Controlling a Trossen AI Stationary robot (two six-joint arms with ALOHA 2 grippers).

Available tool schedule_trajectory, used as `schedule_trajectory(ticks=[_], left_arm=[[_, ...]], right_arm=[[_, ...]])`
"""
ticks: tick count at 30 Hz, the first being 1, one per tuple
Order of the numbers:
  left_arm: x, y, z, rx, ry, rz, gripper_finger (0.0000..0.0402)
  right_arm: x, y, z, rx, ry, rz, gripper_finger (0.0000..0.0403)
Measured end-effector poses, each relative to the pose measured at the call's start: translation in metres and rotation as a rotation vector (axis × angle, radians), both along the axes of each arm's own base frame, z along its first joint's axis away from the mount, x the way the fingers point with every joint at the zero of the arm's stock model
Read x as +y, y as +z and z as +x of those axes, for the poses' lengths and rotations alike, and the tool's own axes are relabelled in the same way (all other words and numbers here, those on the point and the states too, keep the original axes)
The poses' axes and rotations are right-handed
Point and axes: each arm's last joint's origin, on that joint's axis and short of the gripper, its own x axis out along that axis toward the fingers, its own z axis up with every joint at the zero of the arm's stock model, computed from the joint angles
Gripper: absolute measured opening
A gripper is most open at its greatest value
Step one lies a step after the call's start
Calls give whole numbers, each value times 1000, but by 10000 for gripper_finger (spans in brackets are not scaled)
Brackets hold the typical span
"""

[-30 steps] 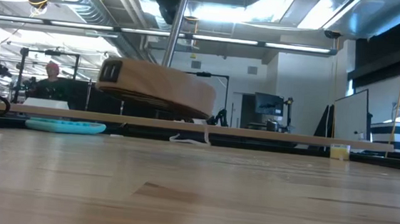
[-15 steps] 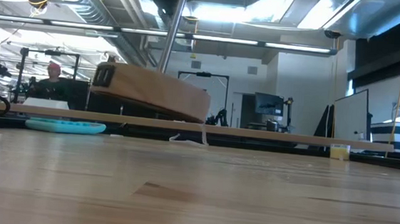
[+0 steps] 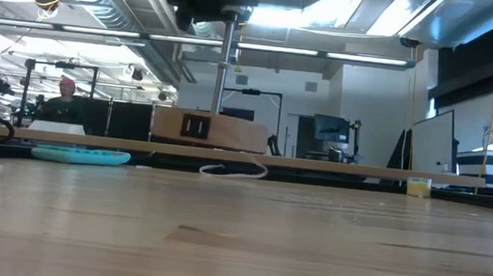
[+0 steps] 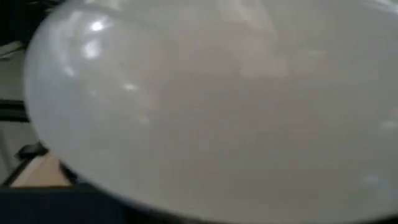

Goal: Screw lightbulb
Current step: Insert the light bulb into the lamp

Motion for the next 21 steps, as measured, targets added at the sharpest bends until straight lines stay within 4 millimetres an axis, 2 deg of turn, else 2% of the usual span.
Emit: schedule_trajectory(ticks=[6,11,19,21], left_arm=[[-5,-3,1,-12,76,1,149],[-7,-8,11,3,105,5,149],[-3,-10,12,44,95,19,149],[-4,-11,12,57,84,20,149]], right_arm=[[2,-4,3,-1,-125,41,162],[0,-8,2,19,-172,51,162],[1,-9,3,32,-39,61,162],[3,-8,1,39,23,59,182]])
